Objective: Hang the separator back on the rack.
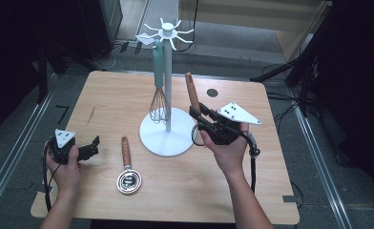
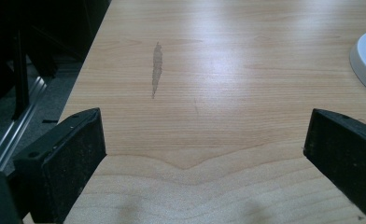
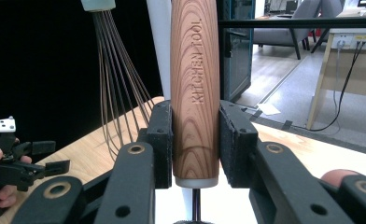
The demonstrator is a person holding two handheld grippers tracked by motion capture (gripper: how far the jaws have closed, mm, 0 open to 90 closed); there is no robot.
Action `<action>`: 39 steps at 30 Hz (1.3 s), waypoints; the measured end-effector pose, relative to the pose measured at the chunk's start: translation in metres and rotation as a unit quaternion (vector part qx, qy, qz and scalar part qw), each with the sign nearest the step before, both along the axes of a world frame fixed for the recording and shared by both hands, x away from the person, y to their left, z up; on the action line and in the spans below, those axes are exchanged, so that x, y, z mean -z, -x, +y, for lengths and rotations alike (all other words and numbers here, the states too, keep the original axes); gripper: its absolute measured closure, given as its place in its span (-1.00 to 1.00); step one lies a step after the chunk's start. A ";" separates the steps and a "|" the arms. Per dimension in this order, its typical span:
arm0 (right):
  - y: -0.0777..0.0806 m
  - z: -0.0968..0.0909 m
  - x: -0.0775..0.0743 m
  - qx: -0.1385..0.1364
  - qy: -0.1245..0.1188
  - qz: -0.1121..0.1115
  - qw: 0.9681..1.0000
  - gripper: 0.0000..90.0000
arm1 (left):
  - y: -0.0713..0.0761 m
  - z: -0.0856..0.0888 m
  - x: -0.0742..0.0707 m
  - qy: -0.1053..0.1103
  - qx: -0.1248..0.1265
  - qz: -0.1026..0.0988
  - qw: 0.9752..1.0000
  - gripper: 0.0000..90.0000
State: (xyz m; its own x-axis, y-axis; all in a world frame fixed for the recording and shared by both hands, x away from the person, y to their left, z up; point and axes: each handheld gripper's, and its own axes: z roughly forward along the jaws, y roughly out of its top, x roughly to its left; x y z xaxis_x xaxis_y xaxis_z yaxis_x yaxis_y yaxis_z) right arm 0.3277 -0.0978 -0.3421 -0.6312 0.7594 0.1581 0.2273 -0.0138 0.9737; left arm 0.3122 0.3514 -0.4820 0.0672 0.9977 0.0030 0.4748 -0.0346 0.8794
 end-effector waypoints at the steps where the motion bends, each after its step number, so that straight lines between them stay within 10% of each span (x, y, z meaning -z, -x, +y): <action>1: 0.000 0.001 -0.001 -0.001 0.000 0.000 1.000 0.55 | 0.000 0.000 0.000 0.000 0.000 0.000 1.000 -1.00; 39: -0.003 0.009 -0.029 -0.010 -0.010 -0.033 0.999 0.55 | 0.000 0.000 0.000 -0.001 0.000 -0.001 1.000 -1.00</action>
